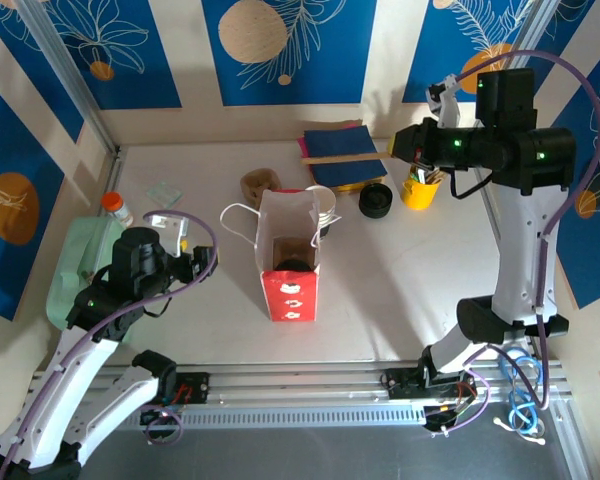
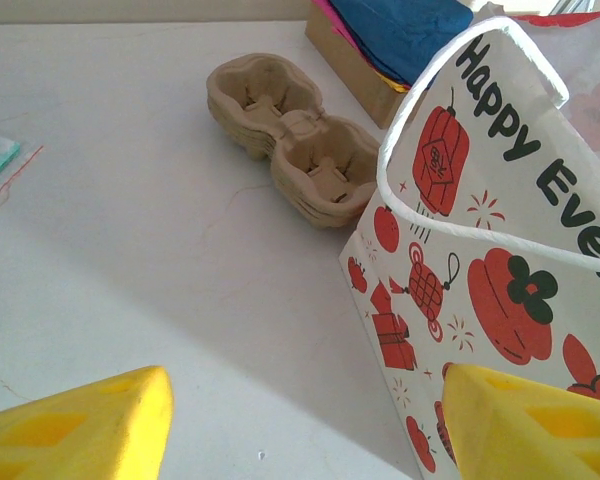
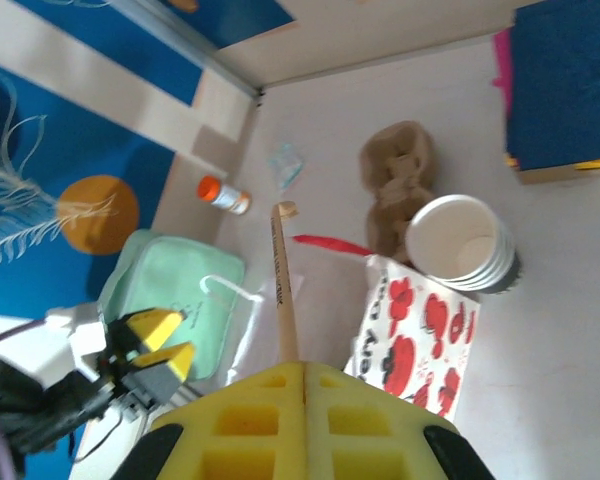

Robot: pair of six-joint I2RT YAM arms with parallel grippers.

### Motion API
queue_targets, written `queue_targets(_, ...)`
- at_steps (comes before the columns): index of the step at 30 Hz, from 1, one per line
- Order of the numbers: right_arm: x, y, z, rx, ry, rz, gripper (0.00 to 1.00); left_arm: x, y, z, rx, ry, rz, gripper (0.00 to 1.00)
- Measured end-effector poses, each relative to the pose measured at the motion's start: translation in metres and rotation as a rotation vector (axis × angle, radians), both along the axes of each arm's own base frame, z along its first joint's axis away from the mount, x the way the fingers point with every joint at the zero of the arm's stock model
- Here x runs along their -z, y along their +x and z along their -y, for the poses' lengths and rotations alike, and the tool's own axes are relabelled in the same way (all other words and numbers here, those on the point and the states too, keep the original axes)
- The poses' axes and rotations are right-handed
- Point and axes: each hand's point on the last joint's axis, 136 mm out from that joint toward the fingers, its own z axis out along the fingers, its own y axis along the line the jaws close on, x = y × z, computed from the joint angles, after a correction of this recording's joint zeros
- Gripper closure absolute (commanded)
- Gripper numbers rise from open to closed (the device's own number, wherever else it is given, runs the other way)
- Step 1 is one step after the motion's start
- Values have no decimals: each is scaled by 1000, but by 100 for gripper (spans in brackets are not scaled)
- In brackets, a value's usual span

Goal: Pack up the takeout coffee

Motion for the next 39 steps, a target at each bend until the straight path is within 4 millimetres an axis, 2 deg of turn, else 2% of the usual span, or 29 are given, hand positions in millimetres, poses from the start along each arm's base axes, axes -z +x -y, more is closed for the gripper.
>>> queue_targets(5,-2,-24,-21,-80,13,-8,100,0,0,0,0,0,-1,29)
queue_targets(12,23,-55,-43,-150,-85,-82,100,3,0,0,-2,0,-7,29)
queue_targets(17,43,-65,-47,-138,-214,-116,100,5,0,0,-2,1,-11,29)
queue_targets(22,55,-63,-57,-130,-309,-113,100,6,0,0,-2,3,-16,29)
queue_targets(26,56,-53,-71,-119,-360,-80,100,9,1,1,-3,5,-25,29)
queue_targets(31,70,-43,-88,-119,-437,-71,100,9,1,1,-4,4,-25,29)
queue_targets(39,101,-11,-124,-134,-504,-103,100,10,1,1,-4,3,-24,29)
